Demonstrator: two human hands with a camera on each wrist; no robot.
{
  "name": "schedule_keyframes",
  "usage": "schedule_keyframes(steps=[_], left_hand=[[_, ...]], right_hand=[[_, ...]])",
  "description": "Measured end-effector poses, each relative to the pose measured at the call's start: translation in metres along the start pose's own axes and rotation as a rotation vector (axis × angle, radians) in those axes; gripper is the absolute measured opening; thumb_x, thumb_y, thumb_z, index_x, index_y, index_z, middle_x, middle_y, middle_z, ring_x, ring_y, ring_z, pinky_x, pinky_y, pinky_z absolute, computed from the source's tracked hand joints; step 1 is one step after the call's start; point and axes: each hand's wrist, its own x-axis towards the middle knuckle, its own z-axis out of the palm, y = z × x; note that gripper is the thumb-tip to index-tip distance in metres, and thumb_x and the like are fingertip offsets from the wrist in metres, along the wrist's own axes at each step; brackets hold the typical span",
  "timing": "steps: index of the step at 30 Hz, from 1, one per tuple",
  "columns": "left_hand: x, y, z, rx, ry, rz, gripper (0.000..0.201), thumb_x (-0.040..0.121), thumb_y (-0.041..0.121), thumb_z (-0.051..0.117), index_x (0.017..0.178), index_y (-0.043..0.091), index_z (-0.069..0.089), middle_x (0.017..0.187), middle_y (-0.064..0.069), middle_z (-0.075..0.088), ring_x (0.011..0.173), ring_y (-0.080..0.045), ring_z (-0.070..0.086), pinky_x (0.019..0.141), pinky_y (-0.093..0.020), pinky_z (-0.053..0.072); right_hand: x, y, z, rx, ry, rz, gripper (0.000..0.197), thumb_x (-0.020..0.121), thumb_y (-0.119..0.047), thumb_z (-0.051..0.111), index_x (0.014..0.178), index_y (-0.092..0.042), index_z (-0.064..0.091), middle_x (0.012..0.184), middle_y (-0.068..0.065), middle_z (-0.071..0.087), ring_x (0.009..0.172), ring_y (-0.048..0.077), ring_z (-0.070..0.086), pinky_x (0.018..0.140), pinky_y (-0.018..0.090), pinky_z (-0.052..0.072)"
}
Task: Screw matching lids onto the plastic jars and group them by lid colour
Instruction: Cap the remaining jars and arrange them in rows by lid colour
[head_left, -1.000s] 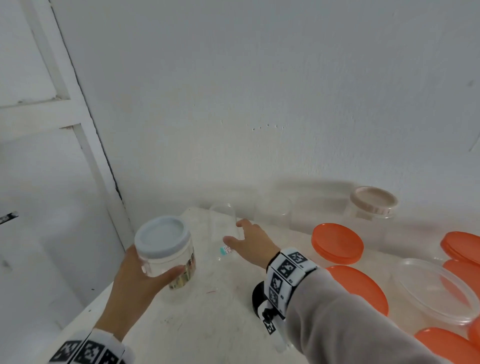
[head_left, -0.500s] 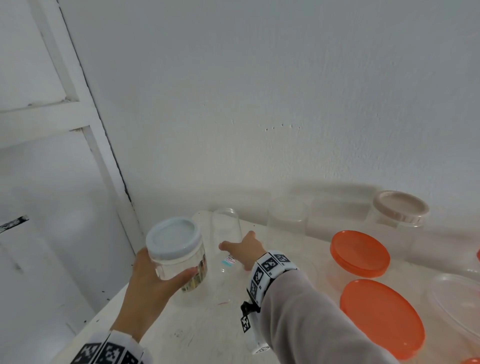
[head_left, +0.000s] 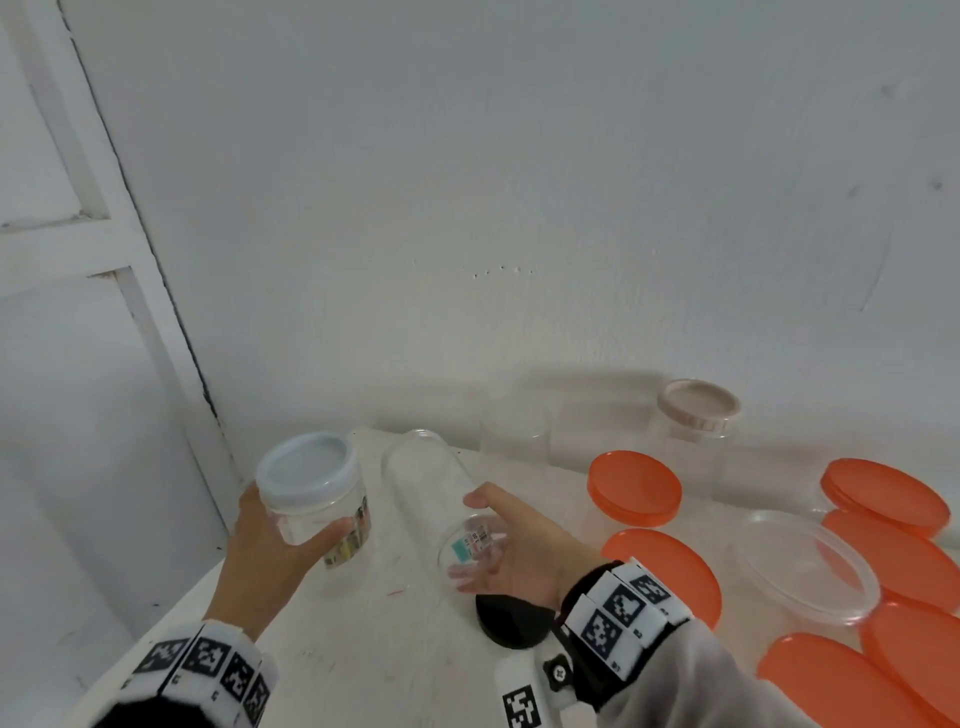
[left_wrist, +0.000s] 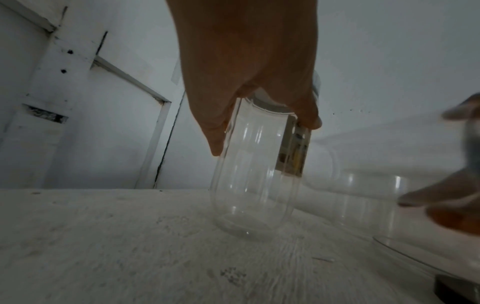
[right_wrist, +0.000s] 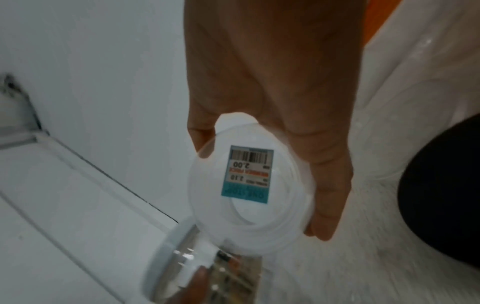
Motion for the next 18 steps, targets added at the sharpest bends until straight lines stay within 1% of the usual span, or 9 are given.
schedule_keyframes(steps=[2, 4, 6, 8, 10, 12, 15, 16, 18], left_hand=[[0.001, 0.005, 0.003, -0.007, -0.024, 0.006, 0.107, 0.065, 0.026, 0.086, 0.145, 0.011, 0.018, 0.141, -0.009, 0.035, 0.13, -0.033, 0.04, 0.106, -0.051, 0.036], [0.002, 0.013, 0.002, 0.016, -0.006, -0.022, 0.115, 0.062, 0.031, 0.086, 0.147, 0.007, 0.011, 0.146, -0.017, 0.03, 0.134, -0.037, 0.032, 0.109, -0.056, 0.031], [-0.001, 0.026, -0.002, 0.061, 0.1, -0.004, 0.119, 0.059, 0.039, 0.085, 0.147, 0.005, 0.011, 0.146, -0.022, 0.028, 0.136, -0.04, 0.027, 0.109, -0.059, 0.029], [-0.009, 0.043, -0.003, 0.075, 0.187, 0.1, 0.117, 0.065, 0.036, 0.084, 0.15, 0.012, 0.008, 0.151, -0.017, 0.022, 0.141, -0.036, 0.02, 0.112, -0.056, 0.026], [-0.019, 0.057, 0.002, 0.122, 0.222, 0.307, 0.101, 0.071, 0.03, 0.082, 0.147, 0.014, 0.018, 0.15, -0.014, 0.025, 0.142, -0.034, 0.021, 0.111, -0.055, 0.029], [-0.03, 0.067, 0.017, 0.206, 0.153, 0.467, 0.079, 0.077, 0.024, 0.077, 0.142, 0.011, 0.033, 0.152, -0.012, 0.029, 0.146, -0.028, 0.015, 0.113, -0.049, 0.026], [-0.049, 0.071, 0.049, 0.358, -0.04, 0.604, 0.058, 0.085, 0.028, 0.069, 0.137, 0.013, 0.047, 0.155, -0.004, 0.028, 0.148, -0.013, 0.004, 0.114, -0.037, 0.021], [-0.056, 0.07, 0.061, 0.392, -0.122, 0.607, 0.057, 0.087, 0.032, 0.066, 0.138, 0.015, 0.047, 0.156, 0.0, 0.025, 0.147, -0.009, 0.0, 0.114, -0.034, 0.02], [-0.068, 0.067, 0.085, 0.422, -0.327, 0.507, 0.061, 0.091, 0.041, 0.059, 0.145, 0.021, 0.037, 0.16, 0.005, 0.014, 0.143, -0.002, -0.01, 0.115, -0.028, 0.016]], right_hand=[[-0.024, 0.006, -0.008, 0.097, -0.055, -0.052, 0.045, 0.069, -0.026, 0.076, 0.1, -0.001, 0.055, 0.103, 0.024, 0.052, 0.076, 0.037, 0.065, 0.076, 0.042, 0.053], [-0.047, 0.01, -0.015, 0.167, -0.17, -0.101, 0.036, 0.069, -0.028, 0.076, 0.085, -0.001, 0.057, 0.092, 0.021, 0.052, 0.069, 0.032, 0.058, 0.078, 0.04, 0.048], [-0.067, 0.014, -0.023, 0.217, -0.247, -0.142, 0.035, 0.062, -0.03, 0.081, 0.078, -0.004, 0.063, 0.092, 0.024, 0.052, 0.08, 0.034, 0.048, 0.081, 0.04, 0.044], [-0.085, 0.018, -0.032, 0.297, -0.251, -0.177, 0.052, 0.057, -0.031, 0.084, 0.094, -0.004, 0.058, 0.102, 0.029, 0.05, 0.081, 0.036, 0.05, 0.077, 0.041, 0.047], [-0.097, 0.025, -0.043, 0.348, -0.228, -0.214, 0.063, 0.063, -0.035, 0.083, 0.107, -0.006, 0.049, 0.109, 0.031, 0.049, 0.069, 0.034, 0.058, 0.075, 0.043, 0.052], [-0.107, 0.031, -0.053, 0.35, -0.188, -0.231, 0.065, 0.071, -0.043, 0.077, 0.116, -0.007, 0.047, 0.11, 0.032, 0.055, 0.068, 0.032, 0.062, 0.079, 0.045, 0.053], [-0.122, 0.04, -0.066, 0.328, -0.145, -0.239, 0.064, 0.072, -0.042, 0.066, 0.122, -0.006, 0.047, 0.106, 0.032, 0.062, 0.073, 0.035, 0.067, 0.073, 0.044, 0.057], [-0.127, 0.042, -0.07, 0.311, -0.144, -0.235, 0.066, 0.071, -0.041, 0.066, 0.123, -0.004, 0.048, 0.107, 0.032, 0.062, 0.08, 0.037, 0.067, 0.072, 0.044, 0.057], [-0.136, 0.048, -0.079, 0.27, -0.156, -0.239, 0.076, 0.069, -0.039, 0.072, 0.129, 0.001, 0.047, 0.115, 0.03, 0.057, 0.097, 0.041, 0.064, 0.077, 0.048, 0.057]])
